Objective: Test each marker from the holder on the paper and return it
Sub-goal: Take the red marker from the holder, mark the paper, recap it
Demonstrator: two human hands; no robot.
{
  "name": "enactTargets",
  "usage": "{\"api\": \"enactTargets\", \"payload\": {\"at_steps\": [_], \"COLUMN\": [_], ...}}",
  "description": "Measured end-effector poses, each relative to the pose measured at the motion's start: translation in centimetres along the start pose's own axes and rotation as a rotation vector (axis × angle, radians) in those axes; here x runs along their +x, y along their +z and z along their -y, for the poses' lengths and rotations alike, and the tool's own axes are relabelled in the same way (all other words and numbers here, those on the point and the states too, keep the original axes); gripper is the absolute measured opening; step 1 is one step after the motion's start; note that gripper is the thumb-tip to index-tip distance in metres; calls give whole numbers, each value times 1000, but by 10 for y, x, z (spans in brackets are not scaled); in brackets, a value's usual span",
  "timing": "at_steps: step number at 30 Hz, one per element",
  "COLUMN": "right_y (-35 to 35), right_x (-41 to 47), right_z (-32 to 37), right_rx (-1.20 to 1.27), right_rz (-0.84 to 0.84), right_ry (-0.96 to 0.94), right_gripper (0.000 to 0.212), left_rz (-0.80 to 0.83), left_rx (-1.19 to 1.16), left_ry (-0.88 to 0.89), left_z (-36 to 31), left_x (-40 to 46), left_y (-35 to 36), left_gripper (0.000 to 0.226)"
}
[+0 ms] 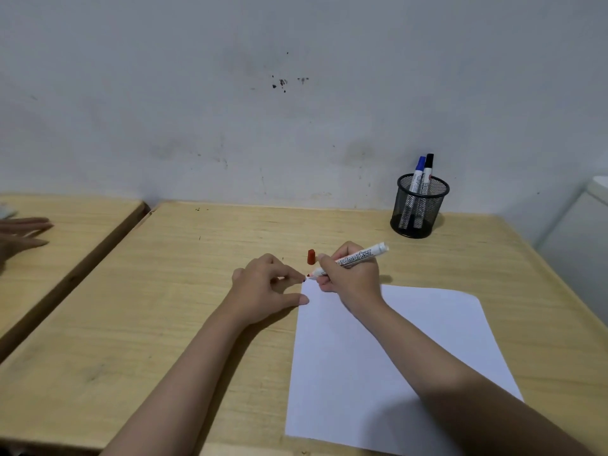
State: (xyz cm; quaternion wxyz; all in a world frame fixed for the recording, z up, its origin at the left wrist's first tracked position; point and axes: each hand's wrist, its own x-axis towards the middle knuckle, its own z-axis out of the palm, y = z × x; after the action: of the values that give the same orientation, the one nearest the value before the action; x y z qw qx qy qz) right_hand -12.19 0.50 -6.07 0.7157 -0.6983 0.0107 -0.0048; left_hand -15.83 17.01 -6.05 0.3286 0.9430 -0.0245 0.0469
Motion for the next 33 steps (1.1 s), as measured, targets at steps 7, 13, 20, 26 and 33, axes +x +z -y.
{"api": "enactTargets", "payload": {"at_steps": [7,13,20,26,33], "right_y": [2,3,3,3,3], "right_x": [-1,3,4,4,5], "right_z": [-4,-8,-9,-9,-6], "right_rx": [-35,-32,-36,-57,-49], "right_rz": [-24,-7,24,12,29], "right_ry": [-28,-49,-65,-54,-15], "right_gripper": [23,22,22,23,29], "left_rz": [24,22,9,9,4], "left_rx": [98,86,166,217,257], "left_ry": [14,28,58,82,91], "left_z": [5,7,8,8,7], "left_x": [3,4,4,4,2], "left_y": [0,0,0,-1,-1], "left_gripper": [39,39,42,43,45]}}
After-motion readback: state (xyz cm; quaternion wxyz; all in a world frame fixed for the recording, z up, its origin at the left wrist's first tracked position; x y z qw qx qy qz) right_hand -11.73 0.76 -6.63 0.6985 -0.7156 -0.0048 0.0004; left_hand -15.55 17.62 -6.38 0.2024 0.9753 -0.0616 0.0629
